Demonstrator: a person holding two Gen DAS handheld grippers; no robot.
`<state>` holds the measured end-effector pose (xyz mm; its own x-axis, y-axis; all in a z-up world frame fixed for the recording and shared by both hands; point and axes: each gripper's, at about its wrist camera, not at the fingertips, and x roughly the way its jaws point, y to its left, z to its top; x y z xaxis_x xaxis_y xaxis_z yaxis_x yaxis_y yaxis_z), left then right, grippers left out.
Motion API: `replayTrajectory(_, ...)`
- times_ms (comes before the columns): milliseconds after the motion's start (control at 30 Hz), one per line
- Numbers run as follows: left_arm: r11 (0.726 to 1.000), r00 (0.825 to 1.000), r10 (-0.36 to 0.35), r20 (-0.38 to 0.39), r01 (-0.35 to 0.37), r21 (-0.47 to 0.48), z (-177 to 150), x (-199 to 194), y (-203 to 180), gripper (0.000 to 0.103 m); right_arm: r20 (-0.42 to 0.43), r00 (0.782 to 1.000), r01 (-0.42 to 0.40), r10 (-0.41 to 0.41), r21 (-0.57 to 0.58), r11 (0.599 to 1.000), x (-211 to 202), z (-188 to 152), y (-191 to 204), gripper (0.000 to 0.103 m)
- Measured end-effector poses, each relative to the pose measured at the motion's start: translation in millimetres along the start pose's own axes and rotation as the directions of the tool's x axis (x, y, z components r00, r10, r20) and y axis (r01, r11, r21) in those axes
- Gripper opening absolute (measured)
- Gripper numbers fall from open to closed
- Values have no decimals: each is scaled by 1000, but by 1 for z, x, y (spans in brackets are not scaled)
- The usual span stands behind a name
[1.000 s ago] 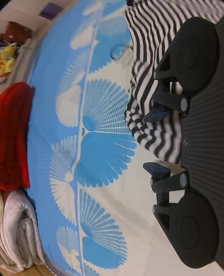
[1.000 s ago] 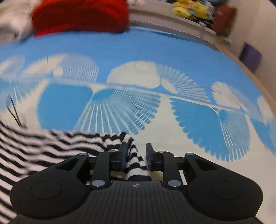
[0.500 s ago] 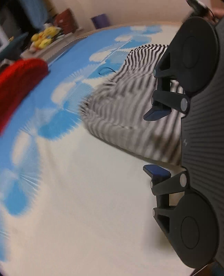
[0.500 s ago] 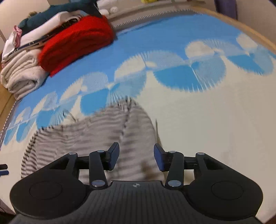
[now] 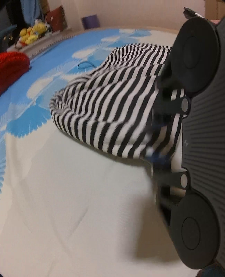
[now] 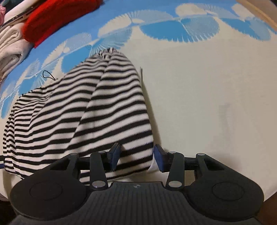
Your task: Fold small clothes
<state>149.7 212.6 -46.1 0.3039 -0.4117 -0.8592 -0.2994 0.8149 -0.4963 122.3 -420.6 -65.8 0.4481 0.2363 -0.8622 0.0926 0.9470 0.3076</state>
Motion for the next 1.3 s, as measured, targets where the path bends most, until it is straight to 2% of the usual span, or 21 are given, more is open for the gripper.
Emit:
replayTrajectory(67, 1000, 998, -24, 54, 25, -18, 0, -13, 5, 0, 36, 999, -39, 38, 35, 999, -7, 2, -4, 7)
replayTrajectory(133, 996, 985, -75, 153, 82, -41, -2, -36, 10, 0, 116, 991, -86, 74, 106, 991, -24, 7, -16, 1)
replayTrajectory(200, 982, 952, -165, 259, 182, -42, -8, -62, 15, 0, 226, 967, -164, 120, 190, 968, -47, 11, -33, 0)
replayTrajectory(233, 986, 949, -157, 275, 168, -18, -10, -67, 15, 0, 263, 954, -203, 144, 213, 956, -56, 10, -40, 0)
replayTrajectory(267, 995, 959, -96, 267, 95, 16, -12, -66, 10, 0, 268, 954, -196, 135, 214, 957, -58, 9, -44, 0)
replayTrajectory(300, 999, 976, -10, 216, 3, 35, -13, -56, 9, 0, 245, 964, -159, 106, 208, 965, -56, 7, -45, 0)
replayTrajectory(367, 993, 990, 118, 81, -118, -10, -15, -31, 18, 0, 142, 989, -57, 29, 195, 979, -40, 5, -46, 0)
replayTrajectory(433, 983, 983, 182, 18, -182, -34, -16, -18, 23, 0, 42, 999, 25, -34, 197, 980, -23, 2, -48, 0)
replayTrajectory(567, 973, 974, 225, 16, -225, 38, -20, -15, 6, 1, 17, 979, 201, -203, 105, 974, -16, 2, -40, 0)
replayTrajectory(633, 962, 965, 262, 27, -263, 71, -21, -14, -5, 4, 20, 981, 190, -194, 138, 972, -18, 3, -44, 0)
replayTrajectory(700, 955, 956, 266, 121, -279, 100, -13, -20, -18, 5, 86, 983, 145, -162, 177, 973, -29, 5, -47, 0)
replayTrajectory(733, 960, 957, 231, 177, -254, 119, -12, -27, -25, 8, 127, 981, 121, -145, 181, 976, -34, 7, -45, 3)
replayTrajectory(800, 978, 969, 128, 211, -159, 136, -11, -35, -34, 14, 176, 982, 41, -74, 185, 982, -39, 9, -42, 11)
replayTrajectory(867, 986, 986, 46, 163, -71, 151, -10, -29, -41, 20, 140, 990, -55, 28, 195, 979, -31, 9, -41, 47)
replayTrajectory(967, 982, 999, 28, 47, -36, 187, -11, -6, -53, 31, 12, 1000, -31, 29, 161, 986, -10, 6, -31, 48)
replayTrajectory(1000, 981, 999, 49, 12, -50, 189, -11, 0, -56, 34, -22, 999, -20, 24, 148, 989, -4, 5, -29, 44)
replayTrajectory(1067, 980, 993, 111, -30, -104, 167, -9, 14, -54, 34, -33, 999, -36, 40, 134, 990, -2, 2, -26, 8)
replayTrajectory(1200, 984, 987, 156, -27, -153, 92, -4, 20, -46, 34, 39, 999, -38, 31, 199, 979, -14, 8, -39, 3)
replayTrajectory(1233, 982, 986, 166, -27, -163, 91, -3, 23, -46, 34, 22, 1000, 5, -10, 199, 980, -14, 7, -41, 1)
replayTrajectory(1267, 980, 984, 179, -25, -175, 99, -2, 23, -47, 33, 2, 995, 98, -99, 175, 980, -13, 3, -42, 0)
replayTrajectory(1300, 977, 982, 188, -20, -185, 108, -5, 24, -51, 34, -12, 977, 211, -211, 130, 969, -11, 2, -40, 0)
